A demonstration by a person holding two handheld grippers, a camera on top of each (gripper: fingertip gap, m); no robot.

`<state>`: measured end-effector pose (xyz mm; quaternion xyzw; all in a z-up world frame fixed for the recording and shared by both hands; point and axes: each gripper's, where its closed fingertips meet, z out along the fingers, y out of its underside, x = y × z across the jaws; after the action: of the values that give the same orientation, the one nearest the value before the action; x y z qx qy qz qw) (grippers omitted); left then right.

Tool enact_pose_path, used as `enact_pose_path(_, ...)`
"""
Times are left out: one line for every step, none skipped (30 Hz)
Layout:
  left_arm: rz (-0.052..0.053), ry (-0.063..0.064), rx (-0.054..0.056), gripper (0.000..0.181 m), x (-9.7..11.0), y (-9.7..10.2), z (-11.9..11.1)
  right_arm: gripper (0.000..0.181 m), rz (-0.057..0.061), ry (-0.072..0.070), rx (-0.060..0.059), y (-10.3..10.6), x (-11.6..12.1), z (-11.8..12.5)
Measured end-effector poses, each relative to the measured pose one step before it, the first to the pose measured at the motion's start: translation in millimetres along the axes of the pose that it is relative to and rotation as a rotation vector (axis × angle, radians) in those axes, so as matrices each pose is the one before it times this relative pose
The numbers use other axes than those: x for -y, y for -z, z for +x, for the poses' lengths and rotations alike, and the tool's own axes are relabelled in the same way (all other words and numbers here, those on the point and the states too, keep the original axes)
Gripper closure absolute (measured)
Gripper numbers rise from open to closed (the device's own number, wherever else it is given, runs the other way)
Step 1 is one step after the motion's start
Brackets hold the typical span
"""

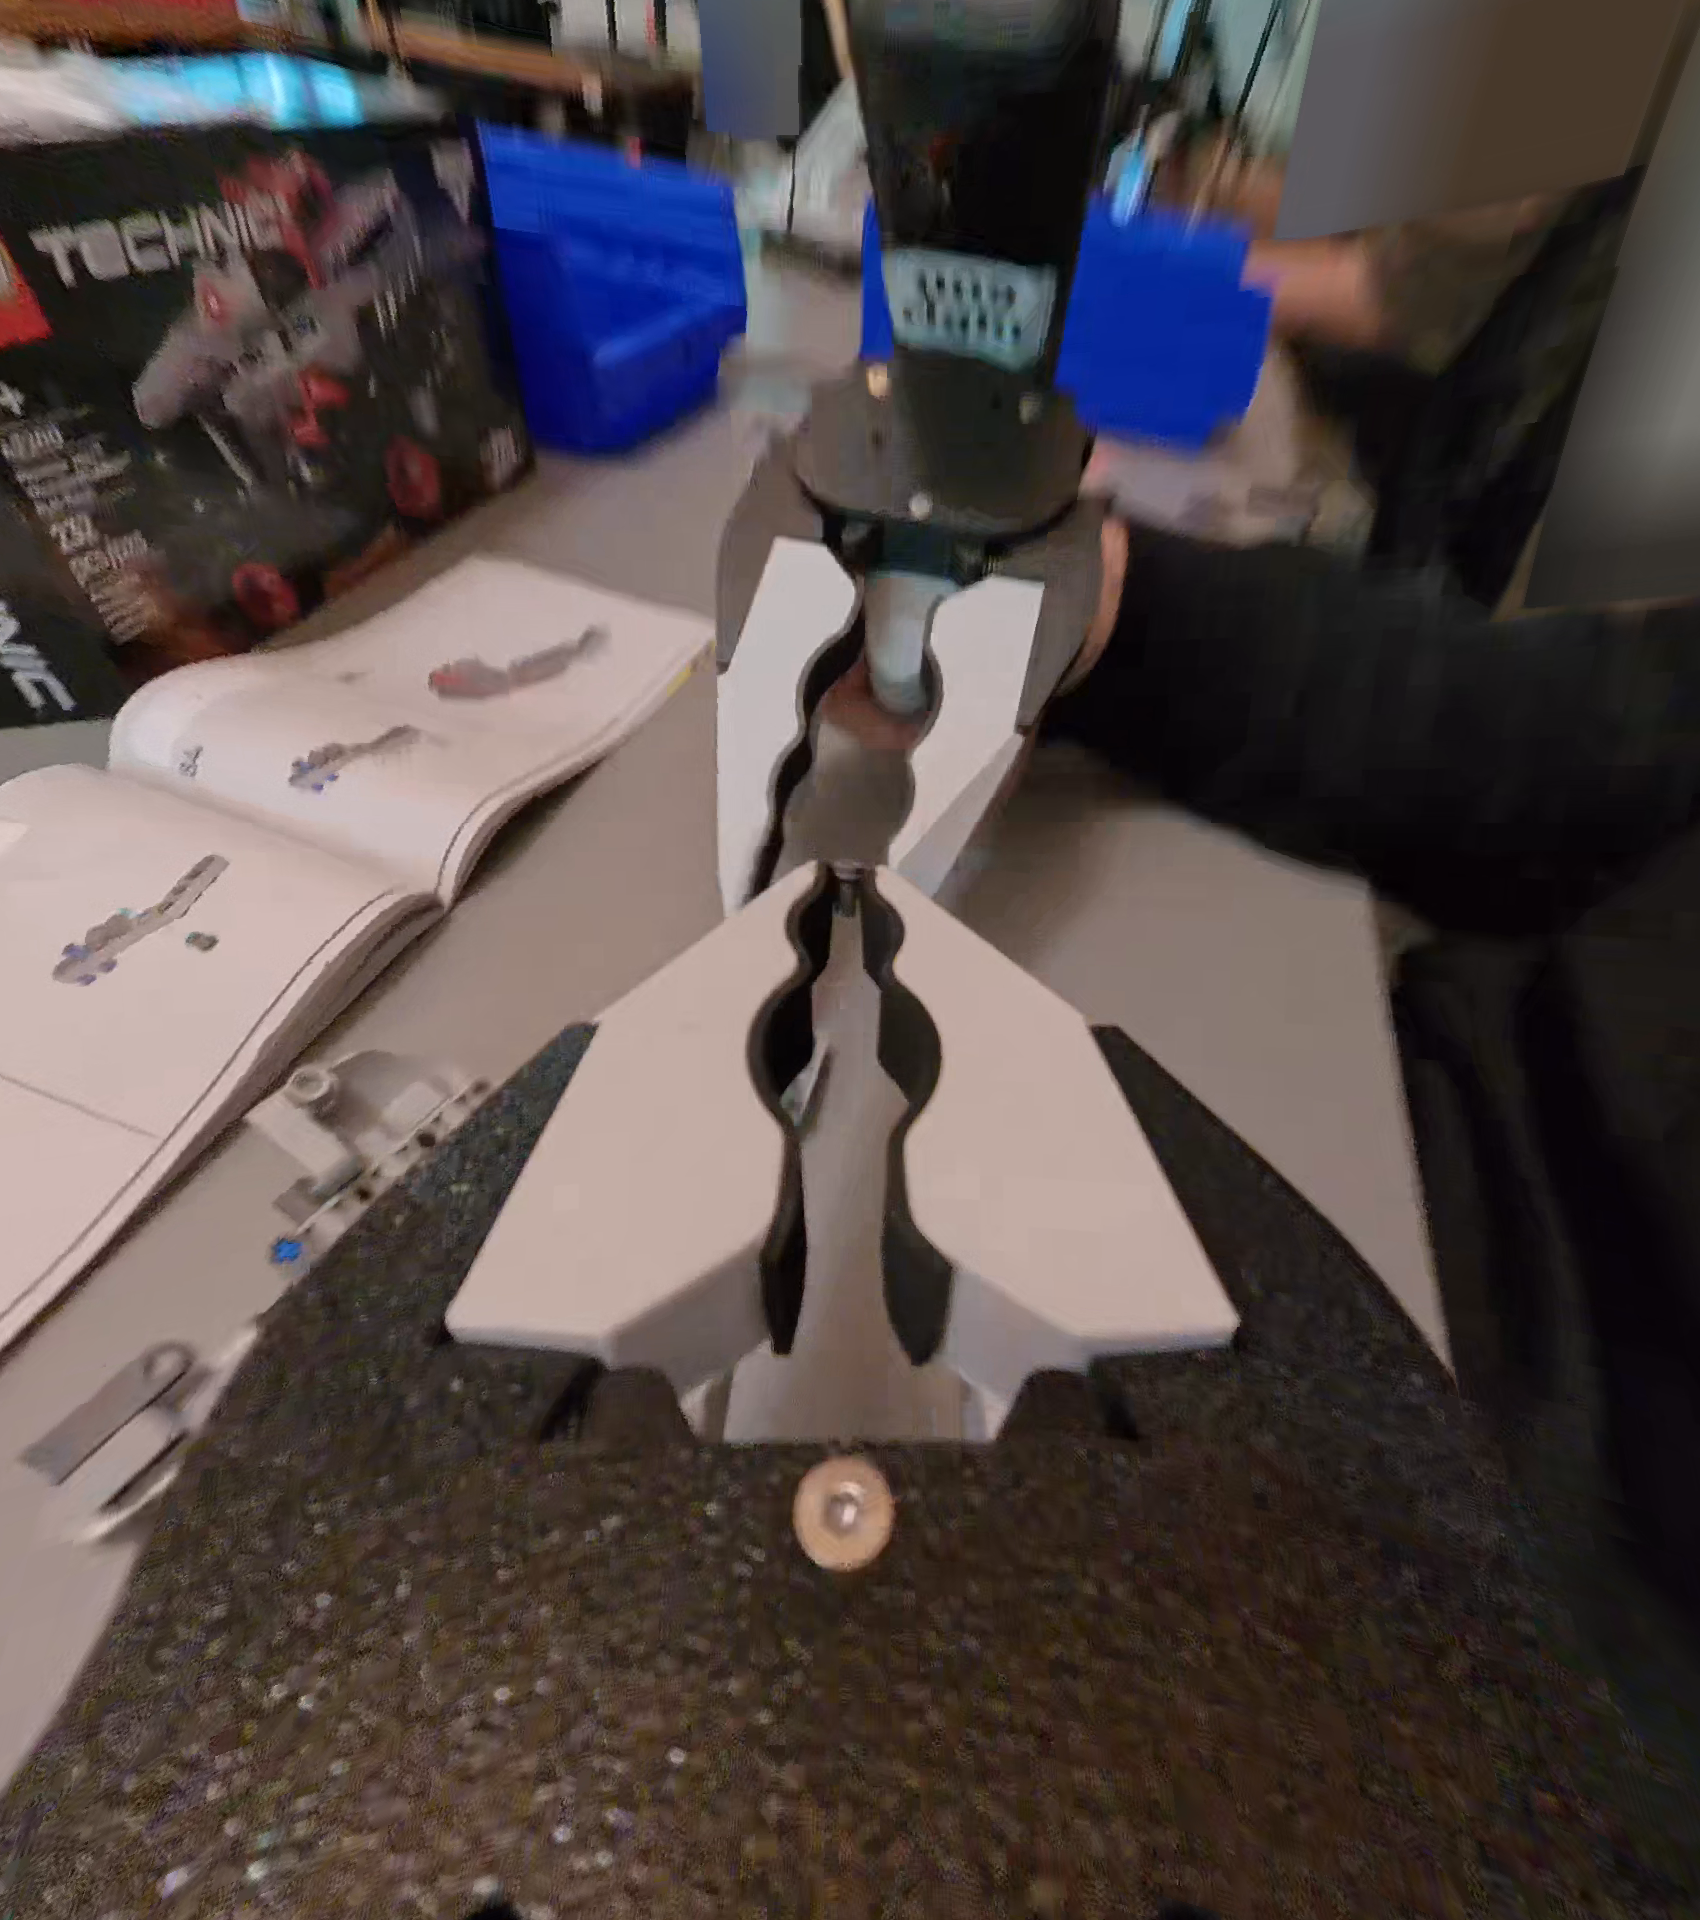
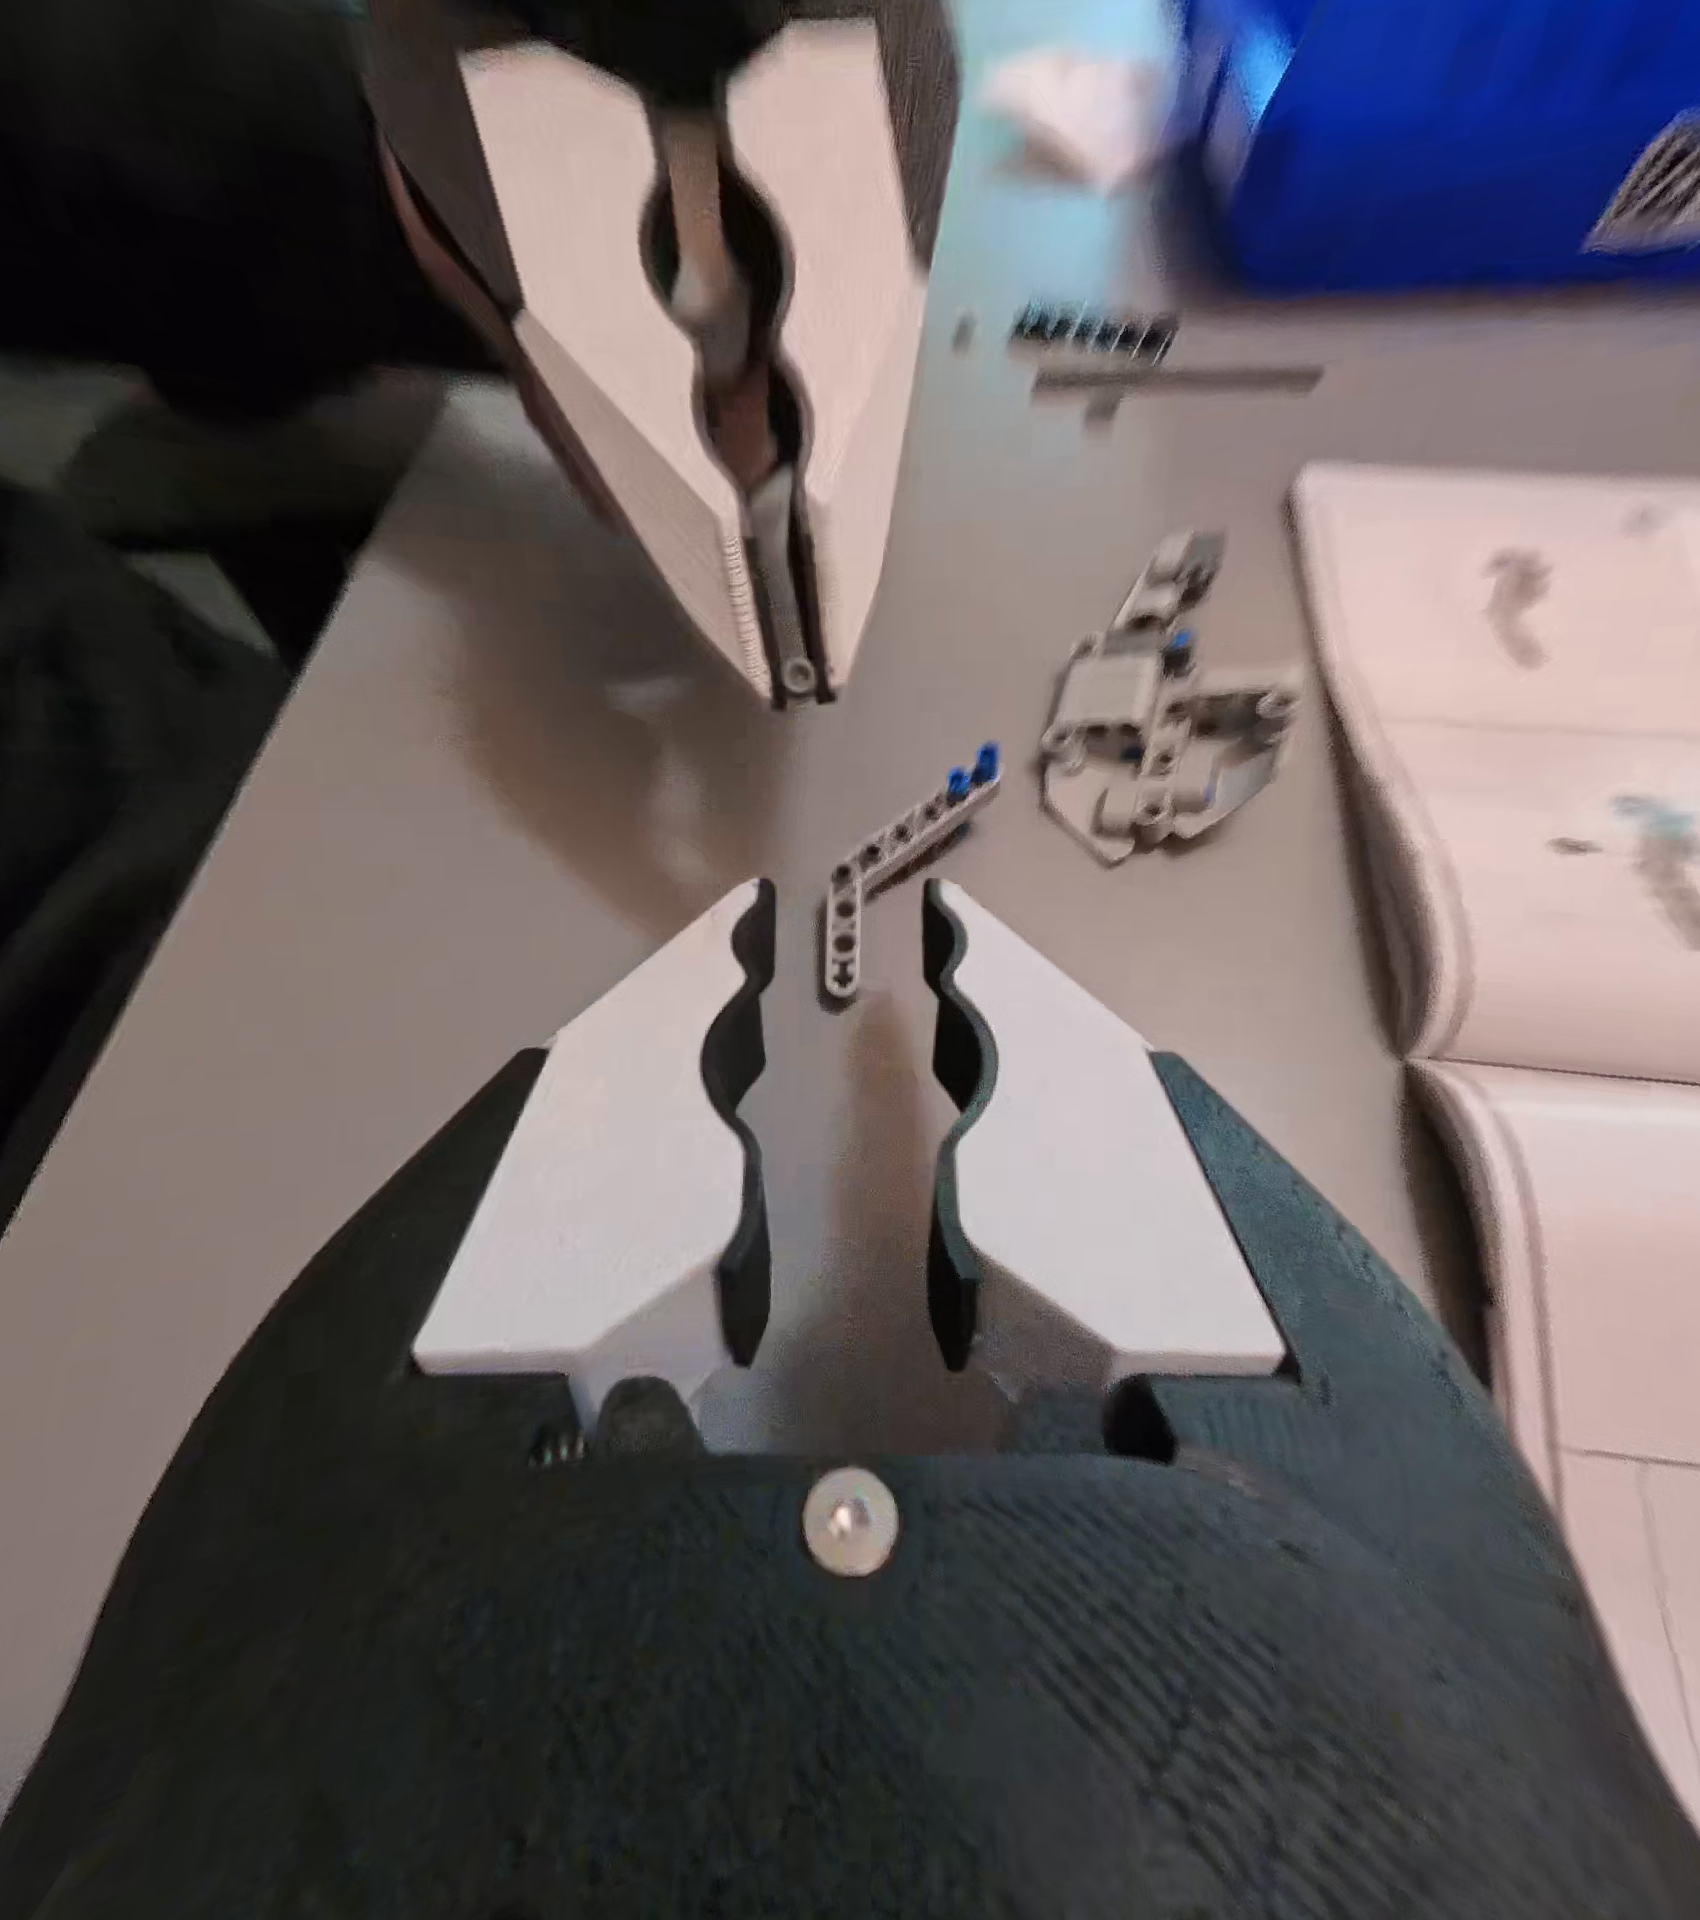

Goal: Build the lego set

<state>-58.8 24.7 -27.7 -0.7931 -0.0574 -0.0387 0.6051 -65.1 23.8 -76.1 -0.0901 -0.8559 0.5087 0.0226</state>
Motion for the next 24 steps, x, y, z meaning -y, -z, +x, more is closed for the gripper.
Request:
enact_pose_path(0.0685, 0.0400, -0.0185, 0.179, 9.37, 1.08, 1.40, 0.155, 0.0722, -0.0037, -0.0278, 8.28, 10.47, 1.94)
enact_pose_path(0.0601, 0.0315, -0.0217, 0.179, 8.09, -0.14, 2.01, 0.155, 0.0653, -0.0043, -0.0348, 7.08, 10.22, 2.27)
enact_pose_path(0.0574, 0.0280, -0.0268, 0.179, 7.68, -0.81, 2.91, 0.156, 0.0564, 0.0093, -0.0237, 4.87, 10.12, -0.51)
enact_pose_path(0.0585, 0.0258, -0.0232, 0.179, 7.57, -1.24, 2.80, 0.157, 0.0580, 0.0245, -0.0056, 2.62, 11.20, -4.57)
enact_pose_path(0.0569, 0.0254, -0.0185, 0.179, 7.32, -1.38, 2.20, 0.159, 0.0540, 0.0225, -0.0182, 0.94, 10.82, -3.13)
enact_pose_path(0.0451, 0.0263, -0.0162, 0.179, 5.85, -1.46, 1.73, 0.161, 0.0448, 0.0110, -0.0370, -0.33, 8.90, 0.28)
enact_pose_path(0.0405, 0.0208, -0.0190, 0.179, 5.38, -1.53, 2.10, 0.160, 0.0371, 0.0129, -0.0083, -1.39, 6.48, -3.48)
enact_pose_path(0.0350, 0.0117, -0.0140, 0.179, 4.43, -1.36, 1.34, 0.163, 0.0284, 0.0172, -0.0129, -1.17, 5.21, -2.74)
enact_pose_path(0.0163, 0.0065, 0.0011, 0.179, 1.75, -1.25, -0.67, 0.164, 0.0218, 0.0237, -0.0448, -0.52, 4.70, 1.93)
enact_pose_path(0.0030, -0.0007, 0.0051, 0.179, 0.04, -1.12, -1.15, 0.166, 0.0166, 0.0256, -0.0403, 0.17, 4.07, 1.99)
enact_pose_path(0.0038, -0.0054, -0.0005, 0.179, 0.15, -1.14, -0.06, 0.169, 0.0168, 0.0136, -0.0326, 0.63, 4.21, 2.19)
enact_pose_path(0.0106, -0.0007, 0.0002, 0.179, 0.98, -1.06, -0.06, 0.171, 0.0249, 0.0038, -0.0420, 0.99, 5.08, 4.25)
enact_pose_path(0.0201, 0.0047, 0.0038, 0.179, 2.68, -0.48, -0.78, 0.169, 0.0217, 0.0030, -0.0396, 0.78, 3.99, 4.54)
enact_pose_path(0.0034, 0.0035, 0.0036, 0.180, 0.41, -0.67, -0.93, 0.170, 0.0094, 0.0094, -0.0190, 0.01, 1.76, 1.42)
enact_pose_path(0.0015, -0.0030, 0.0027, 0.180, 0.34, -0.54, -0.64, 0.173, 0.0112, 0.0173, -0.0121, -0.10, 1.62, -0.01)
enact_pose_path(0.0056, -0.0050, 0.0074, 0.180, 0.73, -0.12, -0.77, 0.173, 0.0063, 0.0213, -0.0228, -0.03, 0.55, 1.34)
enact_pose_path(0.0051, -0.0051, 0.0091, 0.180, 0.23, -0.11, -0.74, 0.172, -0.0007, 0.0198, -0.0158, -0.47, -0.29, 0.51)
enact_pose_path(0.0045, -0.0046, 0.0081, 0.180, 0.14, 0.05, -0.47, 0.171, -0.0079, 0.0118, -0.0094, -0.75, -0.89, 0.34)
enact_pose_path(0.0069, -0.0035, 0.0108, 0.180, 0.66, 0.06, -0.82, 0.171, -0.0030, 0.0120, -0.0125, -0.21, 0.34, 0.62)
enact_pose_path(0.0113, -0.0015, 0.0176, 0.180, 1.27, 0.20, -1.66, 0.172, 0.0048, 0.0181, -0.0193, 0.33, 1.34, 1.19)
enact_pose_path(0.0156, -0.0001, 0.0186, 0.180, 1.82, 0.14, -1.66, 0.172, 0.0001, 0.0157, -0.0230, -0.07, 0.50, 1.41)
enact_pose_path(0.0198, -0.0030, 0.0158, 0.180, 2.36, 0.00, -1.20, 0.171, -0.0045, 0.0061, -0.0190, -0.52, -0.46, 0.75)
enact_pose_path(0.0193, -0.0076, 0.0146, 0.180, 2.10, -0.18, -1.00, 0.174, -0.0013, -0.0015, -0.0151, -0.66, -0.12, 0.05)
enact_pose_path(0.0127, -0.0063, 0.0077, 0.180, 1.12, -0.74, 0.05, 0.174, 0.0039, -0.0055, -0.0100, -1.13, 0.46, -0.83)
